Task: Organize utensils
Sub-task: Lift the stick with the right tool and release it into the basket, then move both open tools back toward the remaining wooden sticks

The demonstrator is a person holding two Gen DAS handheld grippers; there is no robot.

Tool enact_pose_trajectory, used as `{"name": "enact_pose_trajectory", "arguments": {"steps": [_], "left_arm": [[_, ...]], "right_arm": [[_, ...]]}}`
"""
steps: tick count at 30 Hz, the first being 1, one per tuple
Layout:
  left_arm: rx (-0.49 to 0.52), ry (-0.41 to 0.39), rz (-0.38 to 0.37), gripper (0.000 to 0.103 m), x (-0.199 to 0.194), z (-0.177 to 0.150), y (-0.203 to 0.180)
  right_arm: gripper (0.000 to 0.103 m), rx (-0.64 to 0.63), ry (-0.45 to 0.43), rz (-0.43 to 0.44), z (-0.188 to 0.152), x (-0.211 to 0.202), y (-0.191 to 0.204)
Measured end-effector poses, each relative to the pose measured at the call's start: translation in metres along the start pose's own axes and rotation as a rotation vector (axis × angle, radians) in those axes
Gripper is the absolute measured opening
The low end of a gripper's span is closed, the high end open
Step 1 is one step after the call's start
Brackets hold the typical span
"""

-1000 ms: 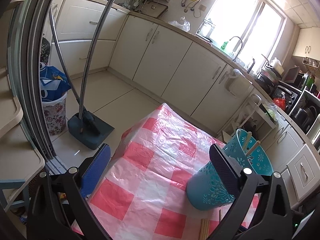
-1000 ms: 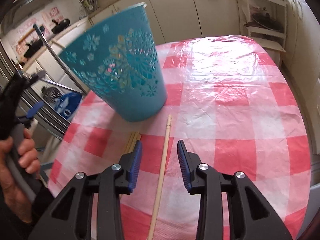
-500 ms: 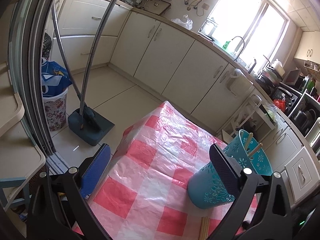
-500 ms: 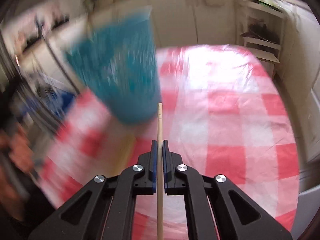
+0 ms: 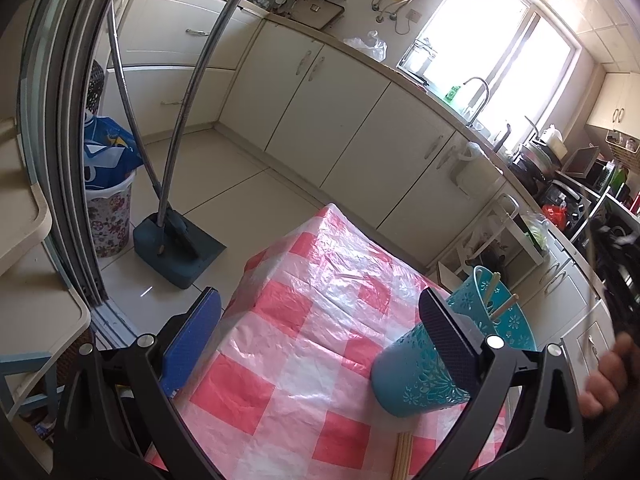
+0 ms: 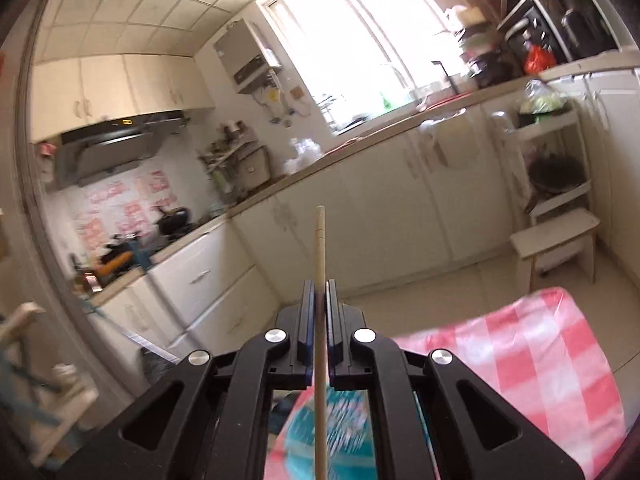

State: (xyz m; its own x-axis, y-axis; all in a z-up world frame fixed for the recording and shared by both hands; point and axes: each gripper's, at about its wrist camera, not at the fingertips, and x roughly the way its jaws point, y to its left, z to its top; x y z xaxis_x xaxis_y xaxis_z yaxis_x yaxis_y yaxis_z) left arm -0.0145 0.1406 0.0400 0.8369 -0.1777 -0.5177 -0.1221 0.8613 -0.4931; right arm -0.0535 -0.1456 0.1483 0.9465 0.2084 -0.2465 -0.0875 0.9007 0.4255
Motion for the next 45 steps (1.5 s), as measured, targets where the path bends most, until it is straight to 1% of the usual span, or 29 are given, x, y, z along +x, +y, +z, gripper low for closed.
{"name": "enact_pose_trajectory", "arguments": {"steps": [3, 5, 8, 12, 16, 18, 20, 21, 22, 25, 26, 28, 30, 33, 36, 39, 45], "left_arm": [[-0.008, -0.002, 0.001, 0.095, -0.001, 0.002, 0.002], [-0.013, -0.001, -0.002, 0.095, -0.002, 0.004, 0.004], [-0.018, -0.006, -0.006, 0.095, -0.004, 0.006, 0.005], [-0.018, -0.002, -0.004, 0.095, -0.005, 0.007, 0.007], [-0.014, 0.013, 0.014, 0.095, -0.003, 0.006, 0.007], [-0.009, 0.02, 0.017, 0.095, -0.002, 0.006, 0.007], [0.001, 0.022, 0.02, 0.095, -0.002, 0.005, 0.007], [0.007, 0.023, 0.021, 0.095, -0.002, 0.005, 0.007], [0.016, 0.026, 0.023, 0.095, -0.003, 0.004, 0.007], [0.043, 0.034, 0.031, 0.095, -0.003, 0.002, 0.007], [0.053, 0.037, 0.036, 0.095, -0.003, 0.001, 0.007], [0.075, 0.044, 0.046, 0.095, -0.003, -0.001, 0.007], [0.095, 0.052, 0.057, 0.095, -0.002, -0.004, 0.006], [0.125, 0.071, 0.072, 0.095, 0.001, -0.009, 0.004], [0.153, 0.092, 0.081, 0.095, 0.006, -0.012, 0.002], [0.169, 0.108, 0.082, 0.095, 0.009, -0.013, 0.0], [0.206, 0.124, 0.082, 0.095, 0.011, -0.019, -0.007]], "right_arm": [[0.006, -0.019, 0.007, -0.063, -0.011, 0.021, 0.0], [0.006, -0.02, 0.046, -0.09, -0.023, 0.033, -0.006], [0.006, -0.044, 0.084, -0.11, -0.041, 0.029, -0.012], [0.006, -0.062, 0.134, -0.116, -0.055, 0.023, -0.015], [0.007, -0.083, 0.159, -0.108, -0.061, 0.006, -0.011], [0.01, -0.098, 0.163, -0.102, -0.066, -0.013, -0.008], [0.028, -0.107, 0.171, -0.106, -0.072, -0.034, -0.009], [0.03, -0.106, 0.19, -0.114, -0.079, -0.045, -0.012], [0.031, -0.106, 0.221, -0.118, -0.089, -0.055, -0.015], [0.031, -0.141, 0.382, -0.134, -0.132, -0.067, -0.024], [0.029, -0.158, 0.444, -0.14, -0.151, -0.069, -0.027], [0.024, -0.16, 0.538, -0.15, -0.176, -0.066, -0.034], [0.022, -0.143, 0.636, -0.152, -0.197, -0.055, -0.04], [0.021, -0.175, 0.658, -0.17, -0.209, -0.047, -0.037], [0.02, -0.191, 0.675, -0.19, -0.214, -0.04, -0.037], [0.02, -0.201, 0.671, -0.192, -0.214, -0.038, -0.036], [0.018, -0.266, 0.669, -0.234, -0.219, -0.038, -0.032]]}}
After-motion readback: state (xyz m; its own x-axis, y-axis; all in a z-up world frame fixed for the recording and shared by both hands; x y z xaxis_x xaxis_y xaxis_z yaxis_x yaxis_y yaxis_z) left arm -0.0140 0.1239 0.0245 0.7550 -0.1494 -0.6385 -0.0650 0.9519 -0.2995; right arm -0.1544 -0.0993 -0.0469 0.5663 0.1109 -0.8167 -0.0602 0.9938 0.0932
